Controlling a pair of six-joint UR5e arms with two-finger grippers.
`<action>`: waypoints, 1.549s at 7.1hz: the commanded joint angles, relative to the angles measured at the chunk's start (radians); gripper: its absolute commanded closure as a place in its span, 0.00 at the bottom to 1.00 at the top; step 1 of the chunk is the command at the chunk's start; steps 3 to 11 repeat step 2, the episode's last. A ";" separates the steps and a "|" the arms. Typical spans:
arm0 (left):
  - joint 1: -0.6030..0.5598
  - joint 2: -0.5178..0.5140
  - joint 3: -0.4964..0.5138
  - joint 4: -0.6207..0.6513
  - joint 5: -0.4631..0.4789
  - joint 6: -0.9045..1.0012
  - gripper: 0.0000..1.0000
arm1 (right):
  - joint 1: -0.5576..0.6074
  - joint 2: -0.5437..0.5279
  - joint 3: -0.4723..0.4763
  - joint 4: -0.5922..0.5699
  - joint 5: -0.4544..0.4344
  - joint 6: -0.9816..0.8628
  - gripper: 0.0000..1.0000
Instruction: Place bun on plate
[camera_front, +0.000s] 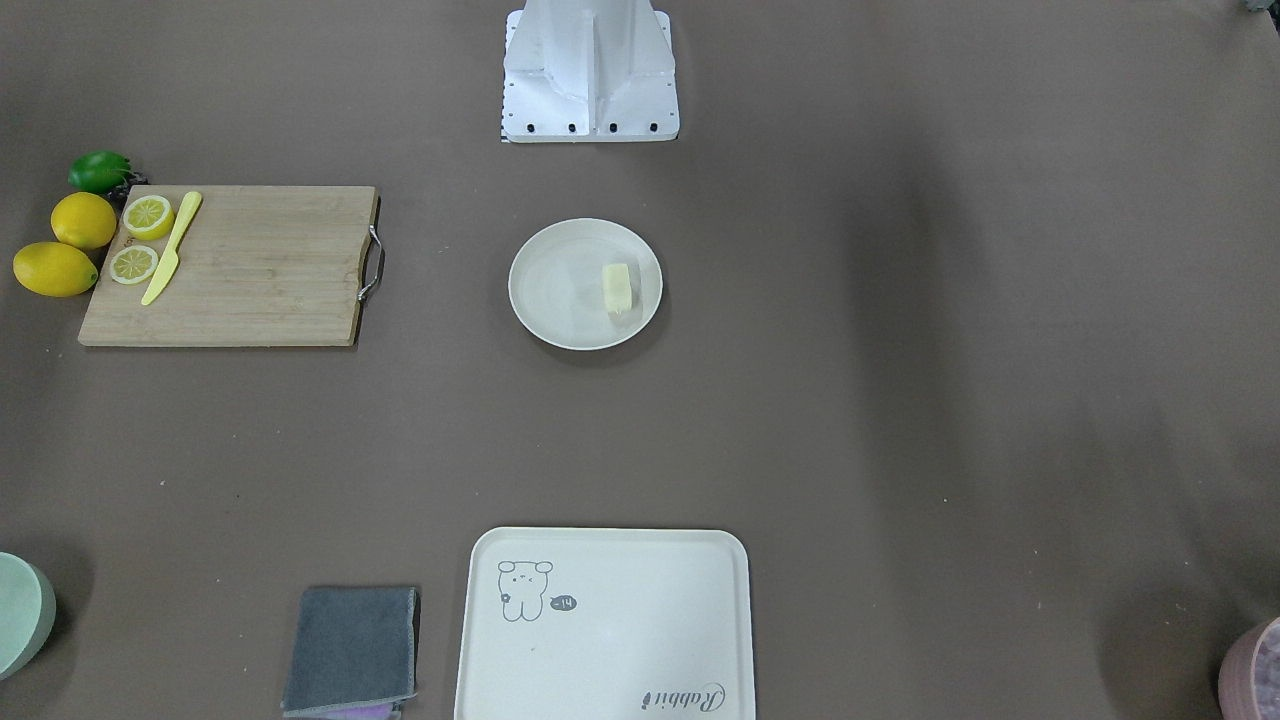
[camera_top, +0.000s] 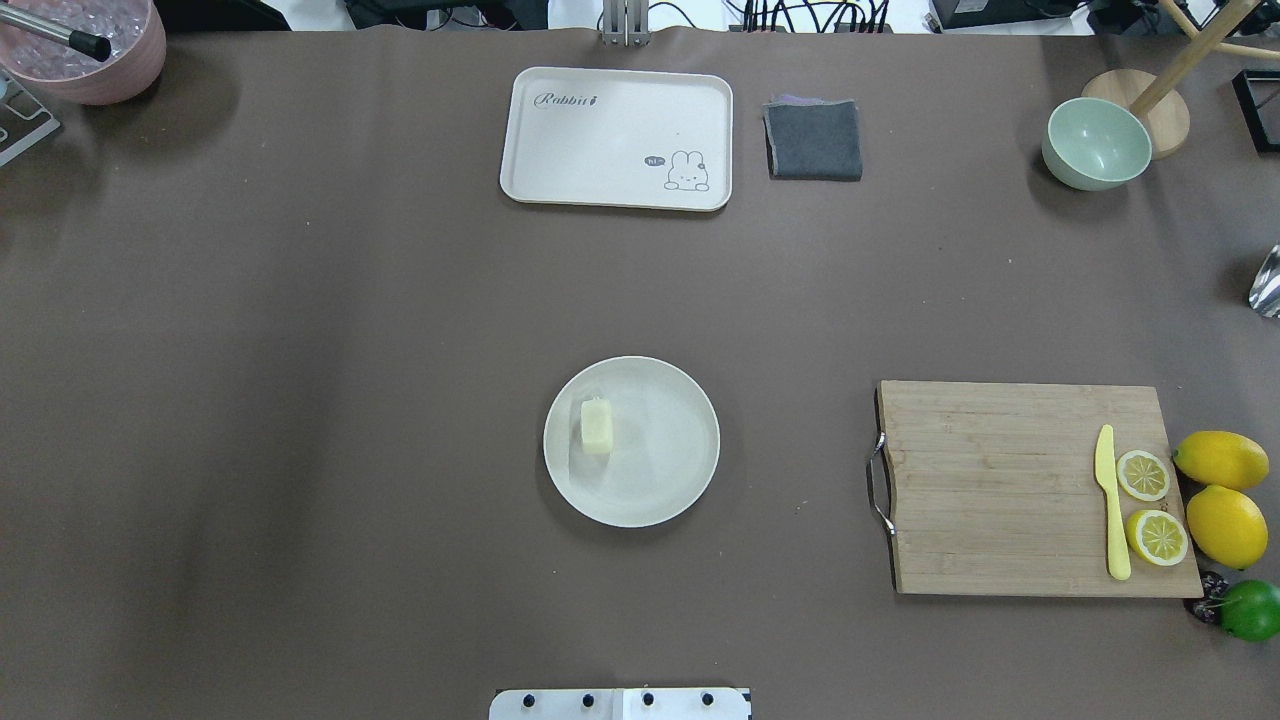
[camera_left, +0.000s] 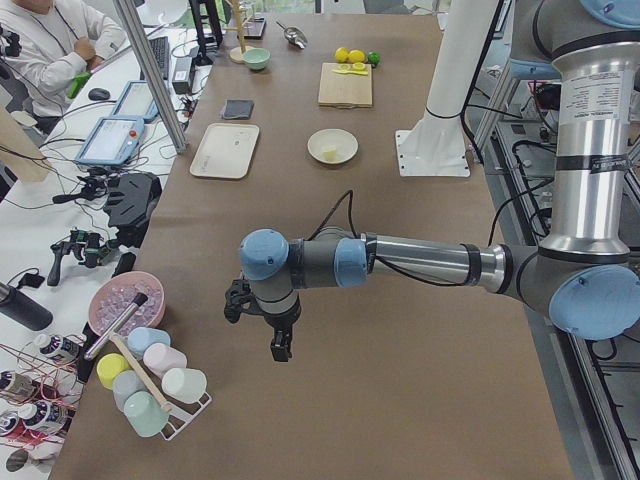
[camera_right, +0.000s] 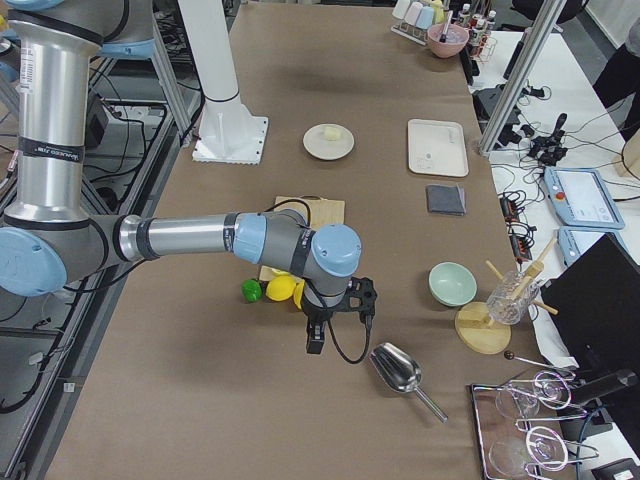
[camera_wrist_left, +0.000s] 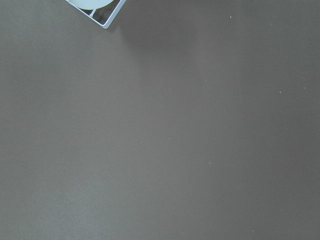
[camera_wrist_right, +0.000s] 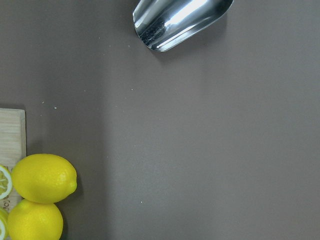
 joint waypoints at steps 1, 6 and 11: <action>0.000 0.000 0.002 0.000 0.001 0.000 0.02 | 0.000 0.000 -0.001 0.000 0.000 0.000 0.00; 0.000 0.000 0.002 0.000 -0.001 0.000 0.02 | 0.000 0.000 -0.001 0.000 0.000 0.000 0.00; 0.000 0.000 0.002 0.000 -0.001 0.000 0.02 | 0.000 0.000 -0.001 0.000 0.000 0.000 0.00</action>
